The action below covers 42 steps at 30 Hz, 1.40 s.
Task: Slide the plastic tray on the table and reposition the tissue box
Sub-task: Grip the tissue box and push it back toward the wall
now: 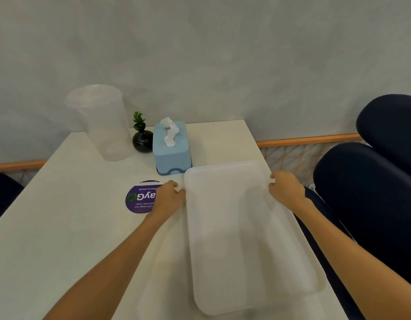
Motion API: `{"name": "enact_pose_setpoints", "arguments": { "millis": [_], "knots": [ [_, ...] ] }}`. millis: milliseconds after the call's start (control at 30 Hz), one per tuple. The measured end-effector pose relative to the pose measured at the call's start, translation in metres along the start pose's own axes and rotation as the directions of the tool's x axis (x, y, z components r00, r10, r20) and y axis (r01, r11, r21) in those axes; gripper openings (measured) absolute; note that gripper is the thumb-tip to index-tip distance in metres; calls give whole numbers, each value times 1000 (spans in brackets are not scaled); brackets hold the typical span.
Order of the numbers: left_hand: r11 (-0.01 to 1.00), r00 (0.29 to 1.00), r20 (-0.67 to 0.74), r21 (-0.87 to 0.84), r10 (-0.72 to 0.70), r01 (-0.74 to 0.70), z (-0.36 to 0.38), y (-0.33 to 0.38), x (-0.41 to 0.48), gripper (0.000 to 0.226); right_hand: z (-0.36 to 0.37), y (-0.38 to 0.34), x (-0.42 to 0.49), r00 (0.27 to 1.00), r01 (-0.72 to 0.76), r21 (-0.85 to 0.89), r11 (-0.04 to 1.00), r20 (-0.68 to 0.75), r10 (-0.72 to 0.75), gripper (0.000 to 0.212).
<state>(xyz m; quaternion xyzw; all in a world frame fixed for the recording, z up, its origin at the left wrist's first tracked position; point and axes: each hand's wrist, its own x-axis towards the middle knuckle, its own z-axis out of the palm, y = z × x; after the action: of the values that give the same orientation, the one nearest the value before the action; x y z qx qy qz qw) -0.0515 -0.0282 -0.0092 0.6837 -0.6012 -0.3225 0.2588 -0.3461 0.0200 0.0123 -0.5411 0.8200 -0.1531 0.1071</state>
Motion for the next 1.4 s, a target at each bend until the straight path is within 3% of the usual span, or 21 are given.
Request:
{"name": "enact_pose_setpoints", "arguments": {
  "millis": [167, 333, 633, 867, 1033, 1200, 1400],
  "knots": [
    [989, 982, -179, -145, -61, 36, -44, 7, 10, 38, -12, -38, 20, 983, 183, 116, 976, 8, -185, 32],
    [968, 958, -248, -238, -145, 84, -65, 12, 25, 48, -15, -96, 55, 951, 273, 257, 927, 74, -301, 32],
    [951, 992, -121, -309, -39, 0, -41, 4, 58, 82, 6, -214, 135, 933, 137, 585, 799, 194, -303, 40],
    [917, 995, -93, -395, 27, -62, -28, -17, 90, 83, 38, -264, 186, 900, -19, 685, 728, 329, -285, 52],
    [903, 993, -105, -422, 48, -88, -24, -28, 107, 72, 60, -272, 202, 844, -75, 632, 771, 452, -288, 50],
    [888, 992, -118, -449, 54, -101, -19, -24, 118, 53, 69, -259, 212, 895, -132, 687, 714, 393, -212, 45],
    [905, 980, -192, -425, -52, -35, -13, -12, 125, 52, 60, -211, 212, 971, -81, 653, 753, 222, -88, 43]
  ]
}}
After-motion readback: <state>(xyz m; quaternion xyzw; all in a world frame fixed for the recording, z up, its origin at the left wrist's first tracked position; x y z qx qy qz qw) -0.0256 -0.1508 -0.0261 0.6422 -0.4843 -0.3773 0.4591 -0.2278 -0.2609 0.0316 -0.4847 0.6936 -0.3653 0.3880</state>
